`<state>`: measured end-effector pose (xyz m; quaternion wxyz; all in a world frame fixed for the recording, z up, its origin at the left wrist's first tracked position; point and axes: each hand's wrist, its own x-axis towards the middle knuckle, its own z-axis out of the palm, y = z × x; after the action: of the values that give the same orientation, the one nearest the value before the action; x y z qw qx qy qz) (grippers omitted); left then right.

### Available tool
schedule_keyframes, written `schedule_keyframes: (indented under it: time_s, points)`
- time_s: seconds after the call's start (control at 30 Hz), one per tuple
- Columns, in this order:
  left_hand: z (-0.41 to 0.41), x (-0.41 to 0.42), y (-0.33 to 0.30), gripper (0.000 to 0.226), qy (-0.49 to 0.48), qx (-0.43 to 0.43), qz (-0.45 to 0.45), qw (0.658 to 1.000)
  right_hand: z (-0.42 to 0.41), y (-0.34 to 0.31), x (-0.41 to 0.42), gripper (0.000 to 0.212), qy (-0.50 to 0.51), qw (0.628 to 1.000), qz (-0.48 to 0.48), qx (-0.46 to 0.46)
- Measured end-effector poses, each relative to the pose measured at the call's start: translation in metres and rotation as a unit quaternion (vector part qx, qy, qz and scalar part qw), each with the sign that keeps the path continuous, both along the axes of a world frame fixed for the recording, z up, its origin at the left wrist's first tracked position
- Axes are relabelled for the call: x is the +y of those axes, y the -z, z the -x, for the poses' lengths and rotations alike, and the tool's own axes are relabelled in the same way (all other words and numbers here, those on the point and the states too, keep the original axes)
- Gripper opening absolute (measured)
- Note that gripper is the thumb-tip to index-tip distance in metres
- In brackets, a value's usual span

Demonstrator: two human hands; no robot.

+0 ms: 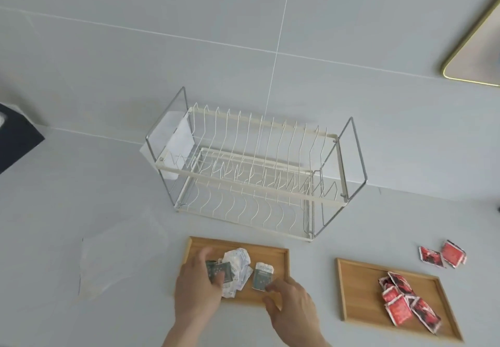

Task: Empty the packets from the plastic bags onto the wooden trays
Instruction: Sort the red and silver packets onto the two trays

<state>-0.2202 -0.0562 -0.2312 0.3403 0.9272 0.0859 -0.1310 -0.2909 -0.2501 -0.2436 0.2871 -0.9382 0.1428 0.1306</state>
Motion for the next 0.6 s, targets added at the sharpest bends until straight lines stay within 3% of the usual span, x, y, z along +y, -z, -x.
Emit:
schedule_keyframes:
  time_s: [0.27, 0.6]
  points:
    - [0.005, -0.060, -0.003, 0.039, 0.137, -0.033, 0.002, 0.990, 0.027, -0.005, -0.050, 0.019, 0.101, 0.994, 0.004, -0.039]
    - [0.031, -0.217, 0.000, 0.036, 0.287, -0.010, 0.037, 0.957, 0.083, -0.006, -0.210, 0.011, 0.269, 0.960, -0.010, -0.073]
